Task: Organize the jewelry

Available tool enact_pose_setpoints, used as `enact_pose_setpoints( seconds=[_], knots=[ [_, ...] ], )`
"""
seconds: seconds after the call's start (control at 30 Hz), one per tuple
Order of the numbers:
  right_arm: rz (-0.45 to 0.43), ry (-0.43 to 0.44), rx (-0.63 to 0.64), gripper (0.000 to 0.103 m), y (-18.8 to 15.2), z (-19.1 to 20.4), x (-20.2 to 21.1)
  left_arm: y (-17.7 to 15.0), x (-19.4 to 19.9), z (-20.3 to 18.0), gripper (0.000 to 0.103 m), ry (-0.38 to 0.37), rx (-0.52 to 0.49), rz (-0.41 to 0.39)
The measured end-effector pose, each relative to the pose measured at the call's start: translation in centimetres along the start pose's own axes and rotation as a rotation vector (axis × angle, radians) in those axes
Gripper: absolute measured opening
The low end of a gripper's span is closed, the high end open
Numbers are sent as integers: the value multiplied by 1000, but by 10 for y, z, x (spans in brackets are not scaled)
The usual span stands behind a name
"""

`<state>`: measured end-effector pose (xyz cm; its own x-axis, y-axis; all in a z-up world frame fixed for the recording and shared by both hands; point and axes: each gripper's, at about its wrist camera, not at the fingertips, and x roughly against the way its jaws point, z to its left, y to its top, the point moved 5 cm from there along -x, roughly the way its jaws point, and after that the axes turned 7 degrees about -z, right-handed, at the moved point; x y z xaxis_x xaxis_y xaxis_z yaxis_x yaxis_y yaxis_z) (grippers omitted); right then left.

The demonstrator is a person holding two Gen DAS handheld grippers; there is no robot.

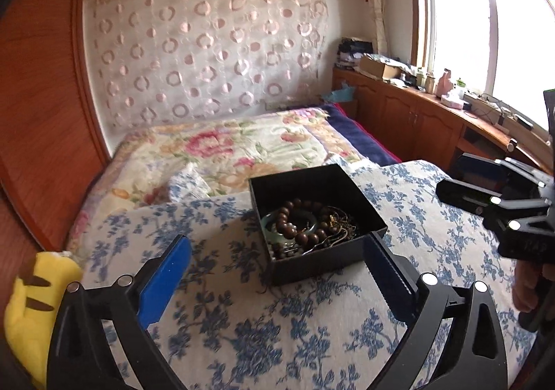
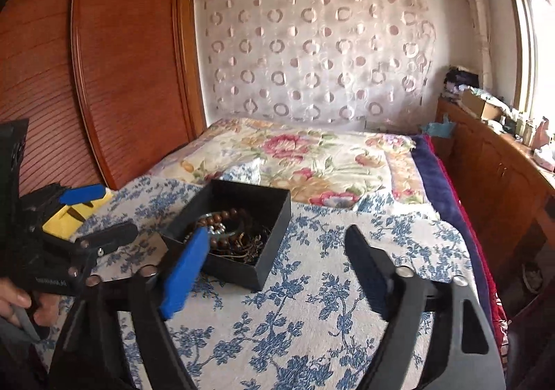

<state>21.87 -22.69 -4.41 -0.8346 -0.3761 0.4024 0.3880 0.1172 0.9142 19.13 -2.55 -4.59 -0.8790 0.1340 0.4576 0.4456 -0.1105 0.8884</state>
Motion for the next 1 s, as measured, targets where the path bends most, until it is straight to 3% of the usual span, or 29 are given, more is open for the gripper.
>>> enact_pose_setpoints(
  seconds=[0.17, 0.63, 1.0],
  knots=[
    [-63, -13, -2, 100, 9, 8, 27, 0, 31, -2, 95, 18, 23, -36],
    [-142, -63, -42, 100, 3, 21, 82, -10, 78, 13, 95, 79, 83, -55],
    [-140, -76, -48, 100, -11, 25, 90, -15, 89, 18, 95, 97, 89, -65]
  ],
)
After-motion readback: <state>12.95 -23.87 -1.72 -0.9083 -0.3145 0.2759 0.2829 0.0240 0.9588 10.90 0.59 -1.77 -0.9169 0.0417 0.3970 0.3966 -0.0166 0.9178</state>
